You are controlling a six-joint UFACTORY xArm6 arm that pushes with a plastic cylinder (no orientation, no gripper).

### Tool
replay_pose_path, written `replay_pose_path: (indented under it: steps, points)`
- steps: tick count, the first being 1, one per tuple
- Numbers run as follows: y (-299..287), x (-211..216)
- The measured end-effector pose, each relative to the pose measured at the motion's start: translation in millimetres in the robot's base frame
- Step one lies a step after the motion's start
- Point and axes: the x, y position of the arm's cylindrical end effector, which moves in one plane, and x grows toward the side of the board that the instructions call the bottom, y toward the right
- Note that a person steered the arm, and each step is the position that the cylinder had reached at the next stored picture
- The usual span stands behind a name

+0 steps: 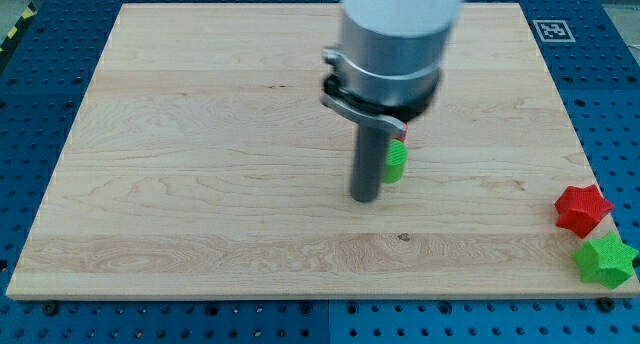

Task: Slide green circle towards center right

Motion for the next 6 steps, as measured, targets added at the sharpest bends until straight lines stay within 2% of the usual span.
replay_pose_path:
  steps: [1, 2, 4, 6]
  points:
    - [6, -27]
    - [40, -11]
    - [95, -18]
    - [97, -33]
